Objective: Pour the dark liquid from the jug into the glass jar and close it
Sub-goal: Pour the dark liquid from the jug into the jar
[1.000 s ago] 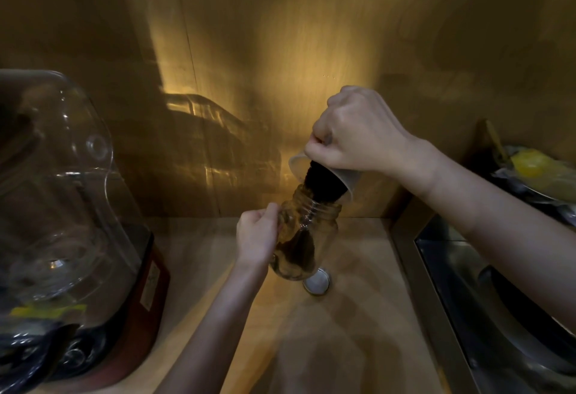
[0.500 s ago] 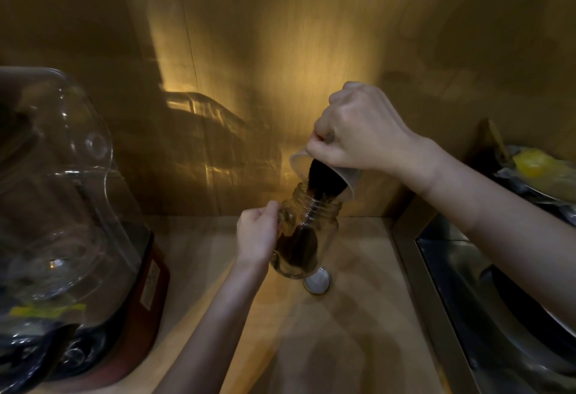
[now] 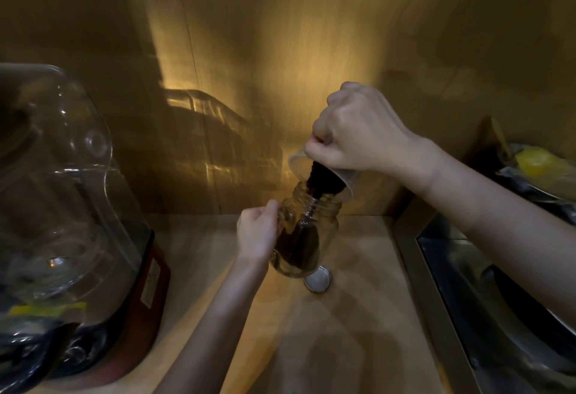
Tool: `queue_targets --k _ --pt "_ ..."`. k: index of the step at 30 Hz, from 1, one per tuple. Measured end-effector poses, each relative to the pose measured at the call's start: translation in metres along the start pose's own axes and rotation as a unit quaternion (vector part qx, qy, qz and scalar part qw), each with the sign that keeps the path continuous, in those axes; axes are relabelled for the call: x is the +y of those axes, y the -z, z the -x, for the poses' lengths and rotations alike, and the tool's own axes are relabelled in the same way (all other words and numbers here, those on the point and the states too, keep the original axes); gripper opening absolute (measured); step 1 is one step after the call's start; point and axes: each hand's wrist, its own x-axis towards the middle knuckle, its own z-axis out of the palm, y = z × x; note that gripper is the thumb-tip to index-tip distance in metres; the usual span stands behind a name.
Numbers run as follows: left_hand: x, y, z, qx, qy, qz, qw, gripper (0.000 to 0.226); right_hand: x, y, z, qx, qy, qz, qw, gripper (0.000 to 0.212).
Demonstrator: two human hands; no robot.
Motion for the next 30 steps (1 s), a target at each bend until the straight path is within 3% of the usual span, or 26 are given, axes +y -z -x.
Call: queue_targets --k 30 --pt "0.0058 -0.0007 0.0060 0.002 0.011 0.009 1.000 0.043 -0.0030 0.0047 -0.0004 0.000 0.026 -0.004 1.000 0.032"
